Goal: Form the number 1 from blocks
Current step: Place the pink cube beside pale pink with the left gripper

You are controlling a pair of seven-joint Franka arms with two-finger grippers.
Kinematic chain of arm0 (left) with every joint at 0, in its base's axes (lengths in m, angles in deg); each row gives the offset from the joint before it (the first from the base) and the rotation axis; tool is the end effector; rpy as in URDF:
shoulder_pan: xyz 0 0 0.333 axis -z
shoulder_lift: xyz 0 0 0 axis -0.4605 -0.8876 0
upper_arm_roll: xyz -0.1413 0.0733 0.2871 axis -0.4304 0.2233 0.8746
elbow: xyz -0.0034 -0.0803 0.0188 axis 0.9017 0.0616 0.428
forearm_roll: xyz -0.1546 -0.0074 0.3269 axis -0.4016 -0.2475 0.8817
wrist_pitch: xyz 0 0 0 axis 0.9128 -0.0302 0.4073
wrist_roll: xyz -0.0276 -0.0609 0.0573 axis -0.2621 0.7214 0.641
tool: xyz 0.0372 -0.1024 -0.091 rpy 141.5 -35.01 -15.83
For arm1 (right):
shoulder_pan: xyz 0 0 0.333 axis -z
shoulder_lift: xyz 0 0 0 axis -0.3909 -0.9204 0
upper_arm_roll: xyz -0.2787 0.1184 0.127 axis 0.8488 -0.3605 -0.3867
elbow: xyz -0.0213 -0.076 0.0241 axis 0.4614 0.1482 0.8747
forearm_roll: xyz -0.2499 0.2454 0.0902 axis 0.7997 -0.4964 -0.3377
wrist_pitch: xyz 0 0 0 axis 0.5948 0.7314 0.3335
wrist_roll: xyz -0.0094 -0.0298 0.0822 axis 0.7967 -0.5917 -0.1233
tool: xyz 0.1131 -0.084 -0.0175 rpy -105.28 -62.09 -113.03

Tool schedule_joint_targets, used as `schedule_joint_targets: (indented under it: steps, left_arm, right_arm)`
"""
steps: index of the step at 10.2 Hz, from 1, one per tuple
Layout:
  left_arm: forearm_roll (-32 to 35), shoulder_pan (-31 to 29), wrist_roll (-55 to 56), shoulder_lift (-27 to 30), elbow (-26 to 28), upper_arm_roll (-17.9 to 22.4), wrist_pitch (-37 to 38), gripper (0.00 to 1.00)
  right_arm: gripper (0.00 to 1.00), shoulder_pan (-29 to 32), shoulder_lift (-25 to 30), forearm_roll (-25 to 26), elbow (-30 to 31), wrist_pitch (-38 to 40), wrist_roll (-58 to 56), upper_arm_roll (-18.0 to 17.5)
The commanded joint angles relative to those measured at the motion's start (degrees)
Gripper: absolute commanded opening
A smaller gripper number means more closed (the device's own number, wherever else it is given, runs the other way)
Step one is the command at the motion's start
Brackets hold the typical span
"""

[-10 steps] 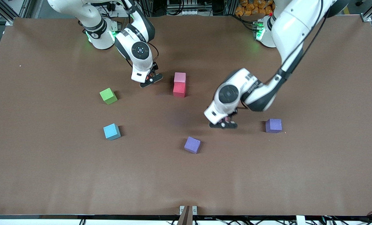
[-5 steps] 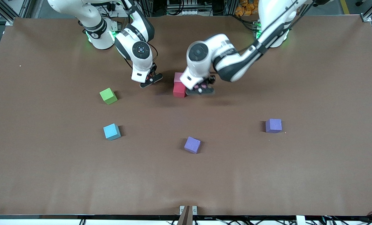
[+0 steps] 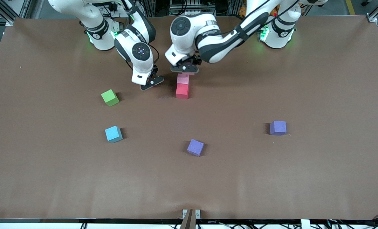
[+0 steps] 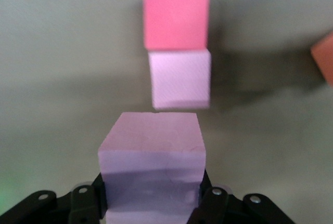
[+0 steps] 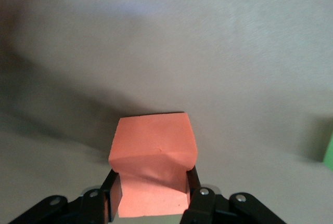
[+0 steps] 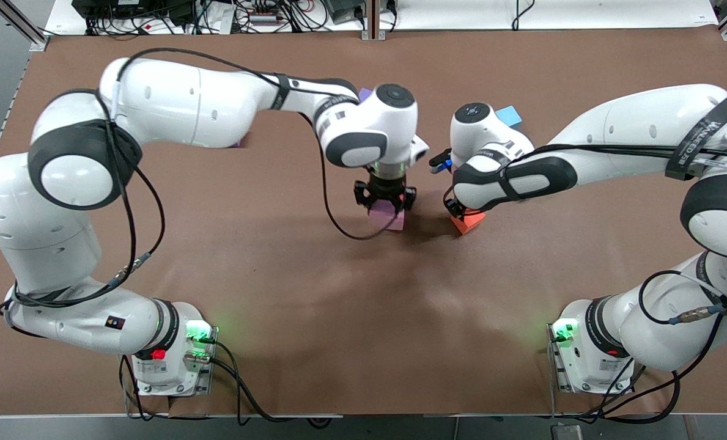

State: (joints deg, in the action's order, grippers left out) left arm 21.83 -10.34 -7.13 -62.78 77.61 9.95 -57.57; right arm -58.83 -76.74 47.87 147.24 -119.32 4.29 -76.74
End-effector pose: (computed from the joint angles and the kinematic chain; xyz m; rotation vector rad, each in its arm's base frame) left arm 0.2718 -0.5326 0.2984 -3.0908 0.2177 0.3754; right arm 0.3314 0.2894 0.2287 2.9129 0.7690 -0.3667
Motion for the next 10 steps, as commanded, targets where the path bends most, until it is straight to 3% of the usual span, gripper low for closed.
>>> schedule_joint_targets:
  steps: [1,3,5,8,10]
  left_arm:
    - [-2.06,2.95,0.86,-3.56,-1.88,0.25,0.16,0.00]
    - [-1.72,3.49,0.87,-4.98,-2.06,0.94,-1.06,0.00]
    - [-1.54,5.41,0.69,-5.15,-2.15,4.45,-2.56,0.00]
    - [-1.54,8.41,0.25,-6.73,-2.94,8.59,-3.18,0.00]
    - [-1.10,9.63,0.16,-8.40,-4.07,8.95,-3.27,0.00]
  right_arm:
    - [0.00,4.26,2.46,1.03,-2.67,5.06,-2.92,-0.16]
    - [0.00,5.75,2.11,0.50,-8.99,11.39,-2.49,-0.07]
    - [0.00,7.87,1.49,0.41,-13.84,14.14,-2.40,-0.07]
    - [0.00,10.59,-0.08,0.32,-17.45,14.14,-2.40,-0.07]
    - [0.00,10.60,-0.79,0.32,-17.99,14.14,-2.31,-0.07]
